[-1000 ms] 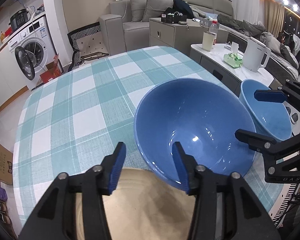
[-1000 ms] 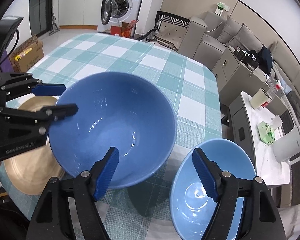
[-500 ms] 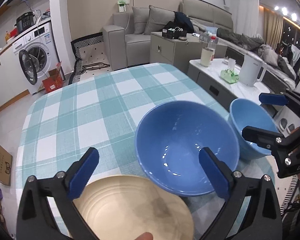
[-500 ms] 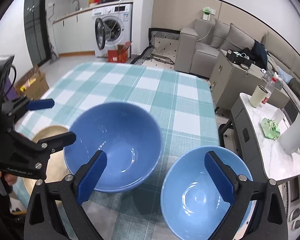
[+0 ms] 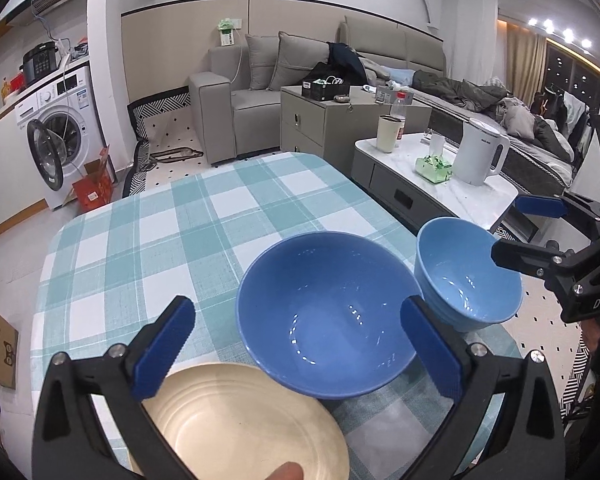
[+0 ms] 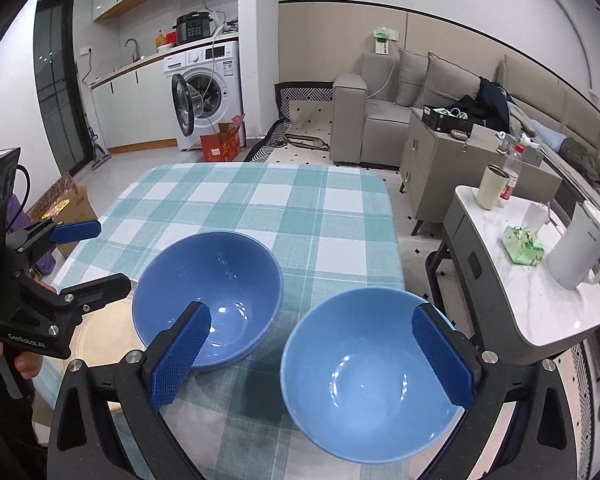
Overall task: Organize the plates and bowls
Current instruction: 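Pull both grippers back and move them to the light blue bowl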
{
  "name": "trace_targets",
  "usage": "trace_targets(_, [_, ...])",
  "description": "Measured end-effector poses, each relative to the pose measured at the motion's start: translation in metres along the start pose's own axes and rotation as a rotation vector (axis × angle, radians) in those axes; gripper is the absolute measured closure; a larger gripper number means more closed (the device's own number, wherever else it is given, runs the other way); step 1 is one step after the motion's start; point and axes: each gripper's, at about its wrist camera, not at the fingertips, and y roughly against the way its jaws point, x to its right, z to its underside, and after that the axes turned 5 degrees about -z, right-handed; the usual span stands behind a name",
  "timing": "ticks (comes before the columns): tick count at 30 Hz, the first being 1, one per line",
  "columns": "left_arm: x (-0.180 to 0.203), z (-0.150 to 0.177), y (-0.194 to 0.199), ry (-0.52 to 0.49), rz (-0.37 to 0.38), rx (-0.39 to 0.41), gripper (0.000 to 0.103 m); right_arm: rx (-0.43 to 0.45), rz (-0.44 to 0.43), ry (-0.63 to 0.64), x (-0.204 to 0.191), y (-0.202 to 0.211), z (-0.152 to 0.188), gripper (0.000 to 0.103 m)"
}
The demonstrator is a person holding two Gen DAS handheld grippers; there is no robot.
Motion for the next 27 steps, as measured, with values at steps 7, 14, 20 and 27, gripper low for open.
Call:
trace_targets(7, [0.016, -0.009, -0.006, -0.003, 0.036, -0.004, 0.000, 0.023, 0.001, -0.077, 0.027, 0.022, 0.021, 0.001])
trace_targets(14, [0.037, -0.016, -0.016, -0.034, 0.062, -0.014, 0.000, 0.019, 0.021, -0.127, 0.049, 0.030, 0.035, 0.001])
trace_targets(20, [0.052, -0.021, -0.027, -0.053, 0.081, -0.024, 0.000, 0.013, 0.040, -0.140, 0.061, 0.032, 0.042, 0.001])
trace_targets(27, [0.066, -0.027, -0.038, -0.073, 0.103, -0.034, 0.000, -0.003, 0.069, -0.169, 0.078, 0.032, 0.052, 0.001])
